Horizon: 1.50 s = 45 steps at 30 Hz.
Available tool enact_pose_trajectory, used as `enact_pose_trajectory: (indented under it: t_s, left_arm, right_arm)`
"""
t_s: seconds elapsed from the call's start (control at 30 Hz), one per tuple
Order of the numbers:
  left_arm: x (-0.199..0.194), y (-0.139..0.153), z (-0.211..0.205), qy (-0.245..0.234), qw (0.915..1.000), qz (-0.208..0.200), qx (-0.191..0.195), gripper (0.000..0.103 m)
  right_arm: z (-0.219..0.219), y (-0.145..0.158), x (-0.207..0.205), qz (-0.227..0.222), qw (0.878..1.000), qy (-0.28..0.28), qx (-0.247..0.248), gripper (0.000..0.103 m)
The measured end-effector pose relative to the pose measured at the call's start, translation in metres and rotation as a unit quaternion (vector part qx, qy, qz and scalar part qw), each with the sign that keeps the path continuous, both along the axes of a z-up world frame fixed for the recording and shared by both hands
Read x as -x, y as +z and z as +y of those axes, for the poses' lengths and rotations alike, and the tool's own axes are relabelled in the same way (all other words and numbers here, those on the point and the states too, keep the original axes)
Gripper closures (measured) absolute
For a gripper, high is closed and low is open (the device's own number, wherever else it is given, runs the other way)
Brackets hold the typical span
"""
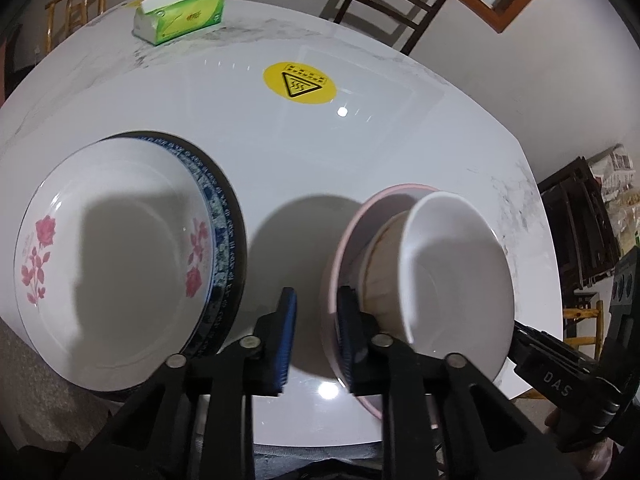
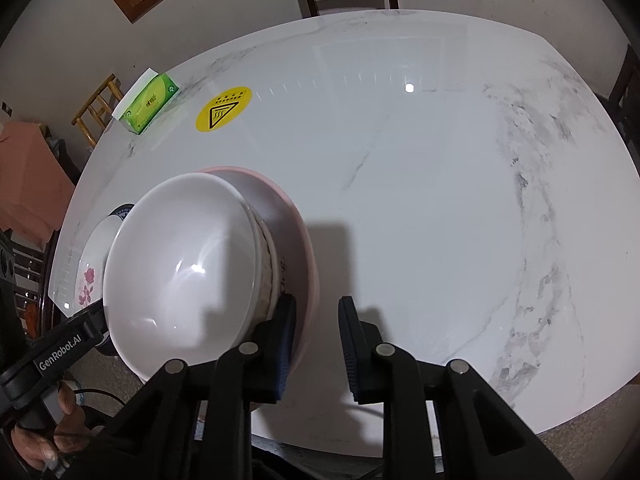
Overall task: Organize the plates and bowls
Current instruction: 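Grasp the rim of the pink bowl stack with the left tool, then carry the nested bowl stack over the blue-rimmed plate stack with the left tool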
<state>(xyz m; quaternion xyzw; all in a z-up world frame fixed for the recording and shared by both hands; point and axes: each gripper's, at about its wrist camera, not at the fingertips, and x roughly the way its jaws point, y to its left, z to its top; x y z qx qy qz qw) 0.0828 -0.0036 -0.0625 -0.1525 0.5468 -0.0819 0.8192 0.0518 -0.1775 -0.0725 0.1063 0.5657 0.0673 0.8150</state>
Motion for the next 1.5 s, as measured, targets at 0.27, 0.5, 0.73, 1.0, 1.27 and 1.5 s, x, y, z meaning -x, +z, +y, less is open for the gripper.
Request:
enact_pose_trajectory:
  t_s: [0.27,0.5,0.73,1.0,1.27,1.5]
  left_arm:
    - [-0.001,0.001,-0.005,-0.003,1.0000,0.000,0.001,0.097]
    - [0.000,0.002,-0.005,-0.002,1.0000,0.004,0.000,0.098]
    - [-0.001,0.004,-0.005,-0.002,0.9999,0.010,0.001,0.098]
    - [-0.002,0.008,-0.005,-0.004,1.0000,0.004,-0.003,0.098]
    - [-0.002,0.020,-0.002,-0.003,1.0000,-0.002,-0.002,0.098]
    - [-0.002,0.033,0.009,0.004,0.9999,-0.012,-0.003,0.098]
  right_arm:
    - [0.003,0.002,-0.001,-0.003,1.000,-0.003,-0.007,0.091]
    - [0.001,0.001,-0.001,0.000,1.000,-0.013,-0.016,0.091]
    - [0.002,0.001,-0.003,0.005,1.000,-0.014,-0.018,0.091]
    - [0.002,0.007,-0.004,0.000,1.000,-0.012,-0.017,0.091]
    - [0.007,0.021,-0.007,-0.011,1.000,-0.008,-0.017,0.092]
    - [0.020,0.035,-0.011,-0.019,1.000,0.006,-0.013,0.092]
